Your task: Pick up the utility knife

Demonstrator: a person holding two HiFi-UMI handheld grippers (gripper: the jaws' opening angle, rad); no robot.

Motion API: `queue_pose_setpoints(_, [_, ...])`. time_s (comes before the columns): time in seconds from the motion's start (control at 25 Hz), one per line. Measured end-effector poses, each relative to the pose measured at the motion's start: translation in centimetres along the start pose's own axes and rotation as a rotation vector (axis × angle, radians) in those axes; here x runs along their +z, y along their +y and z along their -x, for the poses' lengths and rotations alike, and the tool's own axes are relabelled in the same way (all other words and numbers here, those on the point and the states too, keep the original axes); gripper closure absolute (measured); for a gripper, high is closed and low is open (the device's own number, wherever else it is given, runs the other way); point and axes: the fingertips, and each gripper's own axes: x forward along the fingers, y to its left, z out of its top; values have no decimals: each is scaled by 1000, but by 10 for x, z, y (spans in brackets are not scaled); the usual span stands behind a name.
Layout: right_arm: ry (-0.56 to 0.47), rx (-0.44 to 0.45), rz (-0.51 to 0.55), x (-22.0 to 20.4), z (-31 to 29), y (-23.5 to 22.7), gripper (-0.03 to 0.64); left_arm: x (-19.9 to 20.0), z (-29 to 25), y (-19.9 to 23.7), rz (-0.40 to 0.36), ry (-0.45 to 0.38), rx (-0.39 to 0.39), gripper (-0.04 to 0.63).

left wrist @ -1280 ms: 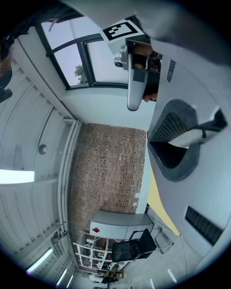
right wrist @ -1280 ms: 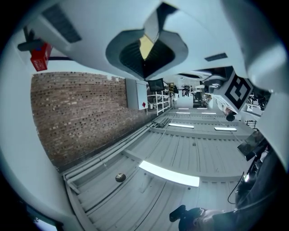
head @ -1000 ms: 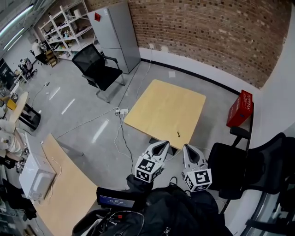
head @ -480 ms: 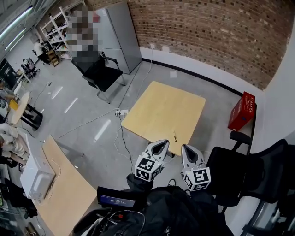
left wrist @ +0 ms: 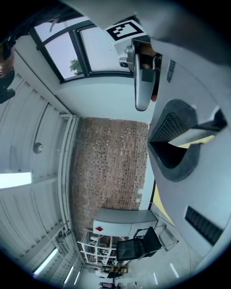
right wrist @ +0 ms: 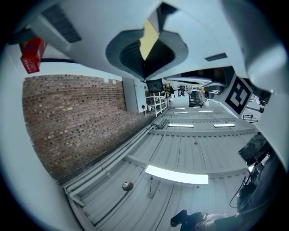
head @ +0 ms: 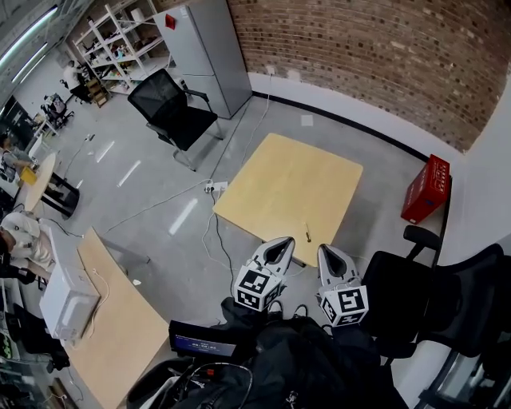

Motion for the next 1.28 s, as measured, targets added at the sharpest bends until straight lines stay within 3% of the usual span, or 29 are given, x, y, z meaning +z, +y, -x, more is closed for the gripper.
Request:
queue_pose_setpoints(0.36, [6,-19,23,0,-8,5,612,-1,-2,17,2,-18,2,595])
queue_pose_setpoints(1.28, [149,5,-20,-52,-60,14,612,-51,-3,71,81,89,38,595])
